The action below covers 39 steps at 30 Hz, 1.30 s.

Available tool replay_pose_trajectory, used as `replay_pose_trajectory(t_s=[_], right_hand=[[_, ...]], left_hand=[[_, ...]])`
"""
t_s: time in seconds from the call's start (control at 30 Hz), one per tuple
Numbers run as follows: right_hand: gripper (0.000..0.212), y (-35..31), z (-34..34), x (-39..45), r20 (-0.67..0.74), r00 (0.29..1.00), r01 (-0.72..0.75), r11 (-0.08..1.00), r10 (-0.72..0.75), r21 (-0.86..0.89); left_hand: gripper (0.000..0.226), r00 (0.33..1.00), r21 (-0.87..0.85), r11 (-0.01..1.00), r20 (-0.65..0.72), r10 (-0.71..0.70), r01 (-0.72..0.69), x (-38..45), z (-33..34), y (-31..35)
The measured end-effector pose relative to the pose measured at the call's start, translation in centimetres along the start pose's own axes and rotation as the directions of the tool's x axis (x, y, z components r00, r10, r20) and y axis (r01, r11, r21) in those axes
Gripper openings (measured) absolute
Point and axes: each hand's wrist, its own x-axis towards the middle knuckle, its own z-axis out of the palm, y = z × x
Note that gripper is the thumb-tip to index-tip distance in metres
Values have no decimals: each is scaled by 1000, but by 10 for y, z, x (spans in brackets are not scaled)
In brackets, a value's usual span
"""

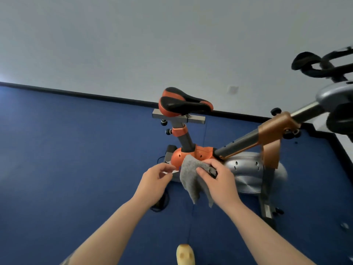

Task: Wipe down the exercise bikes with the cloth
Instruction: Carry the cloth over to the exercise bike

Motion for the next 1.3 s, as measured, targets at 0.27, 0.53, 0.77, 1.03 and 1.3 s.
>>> replay_pose_trajectory(t_s=[0.27, 0.53, 0.77, 1.03, 1.3], right_hand=[[8, -33, 68, 89, 115, 992, 56, 998, -53, -20], [6, -61, 168, 168, 57, 998, 0, 1000, 2, -28], [5, -90, 271, 220, -171, 977, -125, 992, 125, 10], [8, -113, 336, 258, -261, 943, -209, 978, 205, 10], [10, -105, 376, 352, -400, 885, -247, 969, 239, 33]], left_hand=[[28, 997, -39, 999, -69, -26, 23, 75, -75, -14], [25, 1000, -30, 1000, -3, -4, 4, 169, -166, -59], [27, 992, 49, 998, 125, 31, -37, 253, -289, -101], [27, 971, 39, 996, 226, 72, -83, 339, -349, -128], [28, 922, 56, 982, 356, 149, -180, 437, -358, -132]])
